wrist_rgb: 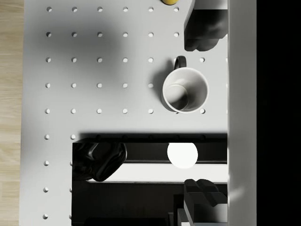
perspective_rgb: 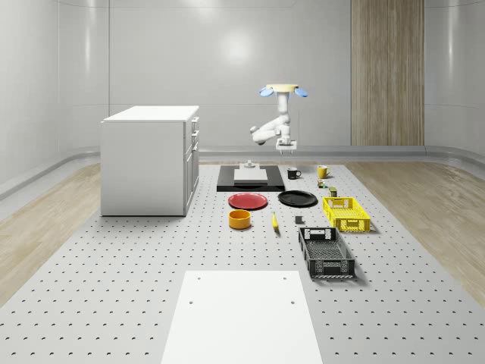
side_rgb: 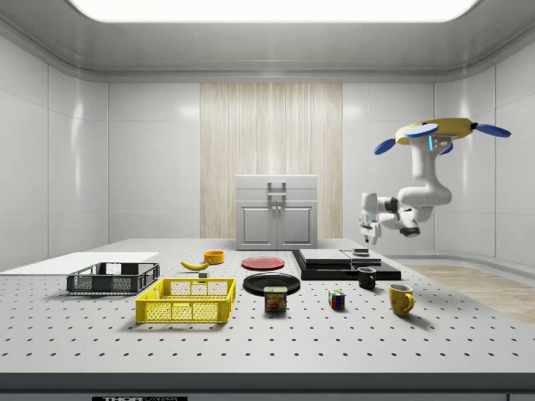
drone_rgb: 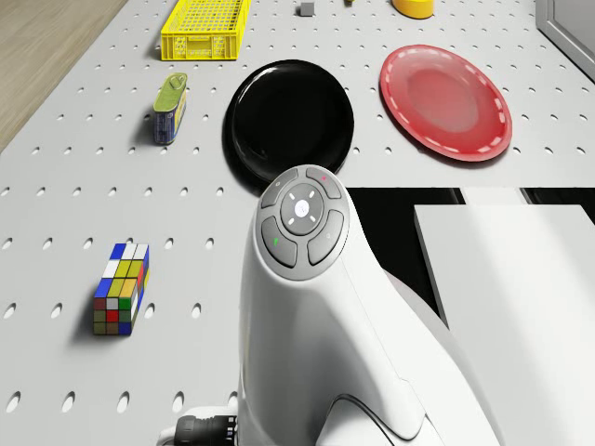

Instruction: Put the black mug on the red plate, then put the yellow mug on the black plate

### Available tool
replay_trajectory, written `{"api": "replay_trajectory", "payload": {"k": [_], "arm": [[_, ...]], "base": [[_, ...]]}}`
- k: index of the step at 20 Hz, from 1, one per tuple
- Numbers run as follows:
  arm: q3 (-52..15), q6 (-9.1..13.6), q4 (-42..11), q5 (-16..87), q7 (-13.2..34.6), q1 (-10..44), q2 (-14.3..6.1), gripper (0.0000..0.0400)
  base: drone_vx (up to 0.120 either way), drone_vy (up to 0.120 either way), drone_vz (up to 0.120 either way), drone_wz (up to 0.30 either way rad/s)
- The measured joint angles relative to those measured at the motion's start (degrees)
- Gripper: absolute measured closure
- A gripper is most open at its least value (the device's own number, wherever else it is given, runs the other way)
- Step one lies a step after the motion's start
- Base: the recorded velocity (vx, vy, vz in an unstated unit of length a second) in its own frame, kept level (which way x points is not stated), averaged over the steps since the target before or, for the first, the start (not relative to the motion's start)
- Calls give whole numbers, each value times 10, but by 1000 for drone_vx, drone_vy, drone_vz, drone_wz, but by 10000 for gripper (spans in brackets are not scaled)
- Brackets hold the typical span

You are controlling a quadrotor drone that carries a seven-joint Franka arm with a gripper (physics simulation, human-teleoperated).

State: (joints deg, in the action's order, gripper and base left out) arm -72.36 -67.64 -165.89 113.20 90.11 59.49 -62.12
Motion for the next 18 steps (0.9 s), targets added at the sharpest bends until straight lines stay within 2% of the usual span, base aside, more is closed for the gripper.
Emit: {"api": "replay_trajectory", "payload": {"k": [3,11,13,16,18], "arm": [[-4,-7,0,-4,5,6,-10,0],[-14,-27,2,-16,15,17,-34,0],[-16,-32,3,-19,17,20,-40,0],[-18,-39,3,-24,20,23,-49,0],[-16,-47,4,-23,21,24,-55,0]], "base": [[93,0,-120,0],[0,0,-120,0],[0,100,-120,0],[0,13,-120,0],[0,0,-20,0]]}}
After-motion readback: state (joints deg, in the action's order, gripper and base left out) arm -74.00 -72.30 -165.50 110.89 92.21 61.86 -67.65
